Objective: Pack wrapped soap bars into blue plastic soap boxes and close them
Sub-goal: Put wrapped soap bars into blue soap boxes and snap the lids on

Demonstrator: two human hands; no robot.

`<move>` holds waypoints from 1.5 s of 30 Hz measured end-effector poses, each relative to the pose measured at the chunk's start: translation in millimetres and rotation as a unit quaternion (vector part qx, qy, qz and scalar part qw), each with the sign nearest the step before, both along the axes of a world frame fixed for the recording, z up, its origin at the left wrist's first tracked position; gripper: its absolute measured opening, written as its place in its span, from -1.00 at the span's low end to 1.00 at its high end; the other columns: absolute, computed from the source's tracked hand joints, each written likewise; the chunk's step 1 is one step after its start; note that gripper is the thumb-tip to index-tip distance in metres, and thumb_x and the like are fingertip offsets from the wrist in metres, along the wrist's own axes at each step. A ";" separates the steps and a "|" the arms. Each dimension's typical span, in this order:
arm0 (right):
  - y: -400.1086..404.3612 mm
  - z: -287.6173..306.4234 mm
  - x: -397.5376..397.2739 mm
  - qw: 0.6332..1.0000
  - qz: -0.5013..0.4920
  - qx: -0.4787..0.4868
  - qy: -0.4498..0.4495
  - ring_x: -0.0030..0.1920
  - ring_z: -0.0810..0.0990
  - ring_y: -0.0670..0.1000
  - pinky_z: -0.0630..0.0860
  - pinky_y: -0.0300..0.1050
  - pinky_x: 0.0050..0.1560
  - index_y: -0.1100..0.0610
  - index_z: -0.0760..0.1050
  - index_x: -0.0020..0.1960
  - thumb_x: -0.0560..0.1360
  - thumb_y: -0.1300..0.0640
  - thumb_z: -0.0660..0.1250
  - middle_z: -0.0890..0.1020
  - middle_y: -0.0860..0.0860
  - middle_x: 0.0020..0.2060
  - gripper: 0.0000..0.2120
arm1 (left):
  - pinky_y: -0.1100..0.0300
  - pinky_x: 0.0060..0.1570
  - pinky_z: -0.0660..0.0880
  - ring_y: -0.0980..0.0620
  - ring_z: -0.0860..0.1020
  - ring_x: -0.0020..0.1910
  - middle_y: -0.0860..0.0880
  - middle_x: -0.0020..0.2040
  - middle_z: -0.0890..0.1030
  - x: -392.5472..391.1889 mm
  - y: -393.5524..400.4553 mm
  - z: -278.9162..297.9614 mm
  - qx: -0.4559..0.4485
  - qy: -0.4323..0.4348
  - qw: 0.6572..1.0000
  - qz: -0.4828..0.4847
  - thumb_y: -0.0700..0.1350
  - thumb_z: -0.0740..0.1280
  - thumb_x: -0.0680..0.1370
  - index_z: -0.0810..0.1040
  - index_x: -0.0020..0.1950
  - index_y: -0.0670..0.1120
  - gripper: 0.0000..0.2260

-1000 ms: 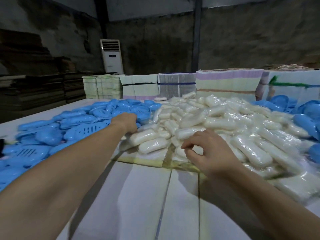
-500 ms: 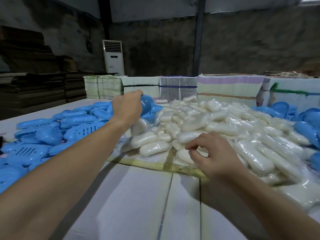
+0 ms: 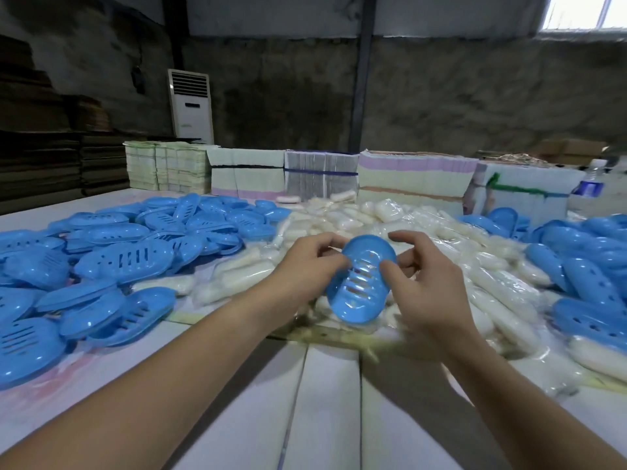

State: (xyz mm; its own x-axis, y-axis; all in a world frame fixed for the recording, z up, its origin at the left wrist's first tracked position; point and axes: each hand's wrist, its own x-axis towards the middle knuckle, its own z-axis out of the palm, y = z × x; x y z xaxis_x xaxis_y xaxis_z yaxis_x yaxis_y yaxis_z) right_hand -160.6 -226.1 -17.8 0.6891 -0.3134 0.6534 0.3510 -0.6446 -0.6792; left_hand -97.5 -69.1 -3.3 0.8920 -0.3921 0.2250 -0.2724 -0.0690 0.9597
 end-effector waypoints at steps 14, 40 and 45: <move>-9.9 7.4 -7.6 0.994 0.055 -0.046 0.082 -0.30 0.49 -0.14 0.36 -0.36 -0.27 -0.06 0.62 -0.19 0.31 0.22 0.51 0.60 -0.14 -0.38 -0.80 | 0.10 0.03 0.66 -0.03 0.69 0.00 -0.27 0.31 0.57 0.1 24.4 -13.0 0.070 0.084 0.943 -0.314 -0.37 0.49 0.42 0.45 0.43 0.11 -0.33; -59.9 30.7 -23.3 0.892 -0.153 -0.240 0.351 -0.04 0.50 -0.02 0.49 -0.08 -0.09 -0.21 0.39 0.32 0.27 -0.15 0.45 0.54 -0.11 -0.10 -0.37 | 0.25 -0.40 0.44 0.17 0.51 -0.37 0.04 -0.29 0.59 -11.8 12.4 -22.6 0.273 -0.118 0.936 -0.186 0.26 0.57 0.17 0.57 0.04 0.26 -0.52; -52.9 36.8 -27.3 0.941 -0.109 -0.209 0.244 -0.23 0.50 -0.14 0.46 -0.13 -0.24 -0.27 0.45 0.20 0.28 -0.09 0.43 0.55 -0.10 -0.26 -0.50 | 0.27 -0.43 0.37 0.21 0.45 -0.40 0.14 -0.37 0.52 -9.9 10.9 -26.2 0.278 -0.127 0.932 -0.193 0.29 0.57 0.17 0.58 0.03 0.24 -0.52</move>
